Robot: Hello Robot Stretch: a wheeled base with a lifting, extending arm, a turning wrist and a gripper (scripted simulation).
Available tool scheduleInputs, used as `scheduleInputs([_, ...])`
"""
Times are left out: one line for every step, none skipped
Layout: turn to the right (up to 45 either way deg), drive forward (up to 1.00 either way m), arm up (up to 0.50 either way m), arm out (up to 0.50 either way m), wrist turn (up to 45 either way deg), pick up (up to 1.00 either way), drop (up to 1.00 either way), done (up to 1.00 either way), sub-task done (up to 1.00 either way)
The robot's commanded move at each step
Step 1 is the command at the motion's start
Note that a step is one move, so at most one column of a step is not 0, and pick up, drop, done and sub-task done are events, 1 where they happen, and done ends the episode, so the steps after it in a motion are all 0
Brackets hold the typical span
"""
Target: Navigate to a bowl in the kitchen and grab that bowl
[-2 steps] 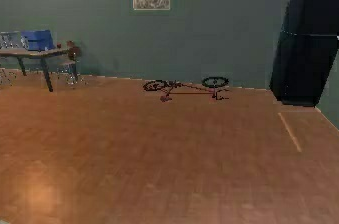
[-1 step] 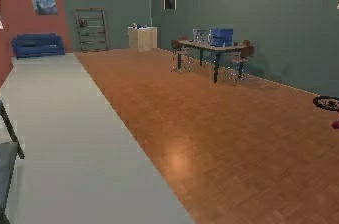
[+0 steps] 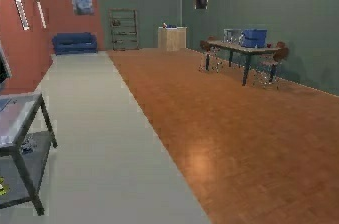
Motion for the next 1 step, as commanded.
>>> scheduleInputs([0.0,1.0,0.0,0.0,0.0,0.0,0.0,0.0,0.0])
